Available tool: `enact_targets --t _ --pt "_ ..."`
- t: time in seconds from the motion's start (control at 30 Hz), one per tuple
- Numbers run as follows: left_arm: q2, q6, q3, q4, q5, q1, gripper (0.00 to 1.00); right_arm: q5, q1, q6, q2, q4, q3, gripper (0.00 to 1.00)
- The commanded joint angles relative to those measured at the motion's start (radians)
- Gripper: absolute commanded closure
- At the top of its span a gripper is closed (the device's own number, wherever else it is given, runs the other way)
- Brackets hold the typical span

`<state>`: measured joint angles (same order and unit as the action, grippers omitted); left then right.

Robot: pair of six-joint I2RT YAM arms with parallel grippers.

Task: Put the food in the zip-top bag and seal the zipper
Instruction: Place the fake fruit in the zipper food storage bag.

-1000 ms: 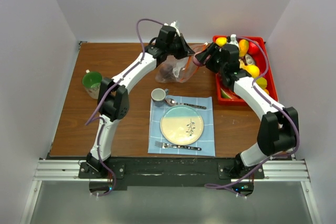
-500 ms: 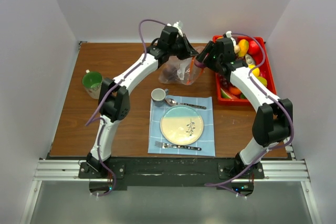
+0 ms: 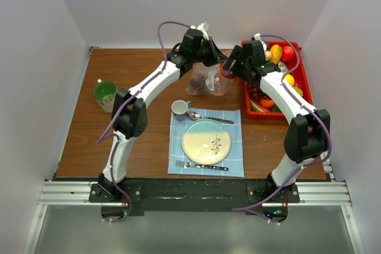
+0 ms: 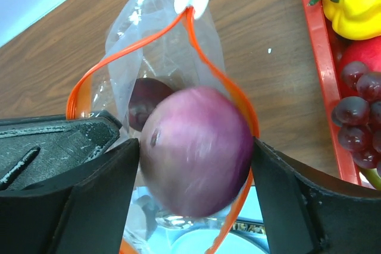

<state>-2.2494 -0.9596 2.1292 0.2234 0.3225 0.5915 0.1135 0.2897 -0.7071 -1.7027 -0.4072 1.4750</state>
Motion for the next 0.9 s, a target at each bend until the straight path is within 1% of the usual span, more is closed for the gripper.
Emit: enact_targets --t 0.0,0.07,0.17,0.3,0.4,0.5,0.53,0.6,0.67,0.7,0.87 --pt "0.08 -0.019 -0.005 -0.056 0.026 0.007 1.0 -0.003 0.006 0.018 0.048 -0.007 0.045 0.17" --pt "0.083 -0.024 -0.006 -0.059 0.018 0.001 1.0 0.0 0.006 0.023 0.055 -0.015 0.048 0.13" --pt "0.088 -0.031 -0.015 -0.067 0.016 -0.005 1.0 -0.002 0.005 0.028 0.069 -0.027 0.059 0.1" --pt "0.094 -0.044 -0.041 -0.079 0.009 -0.018 1.0 -0.002 0.005 0.046 0.095 -0.054 0.083 0.09" --pt "0.091 -0.051 -0.046 -0.084 0.007 -0.031 1.0 0.029 0.006 0.073 0.126 -0.094 0.109 0.09" --pt "0.086 -0.059 -0.042 -0.09 0.003 -0.042 1.0 0.083 0.005 0.112 0.169 -0.136 0.126 0.11" --pt "0.085 -0.06 -0.04 -0.09 -0.003 -0.045 1.0 0.122 0.003 0.126 0.181 -0.143 0.127 0.12" --pt "0.079 -0.062 -0.032 -0.085 -0.008 -0.05 1.0 0.172 0.002 0.182 0.209 -0.163 0.128 0.16" --pt "0.074 -0.061 -0.031 -0.082 -0.011 -0.053 1.0 0.237 -0.018 0.224 0.21 -0.185 0.134 0.19" --pt "0.071 -0.06 -0.032 -0.082 -0.013 -0.052 1.0 0.245 -0.033 0.26 0.198 -0.188 0.139 0.21" --pt "0.06 -0.064 -0.037 -0.079 -0.007 -0.052 1.0 0.21 -0.148 0.389 0.118 -0.141 0.14 0.23"
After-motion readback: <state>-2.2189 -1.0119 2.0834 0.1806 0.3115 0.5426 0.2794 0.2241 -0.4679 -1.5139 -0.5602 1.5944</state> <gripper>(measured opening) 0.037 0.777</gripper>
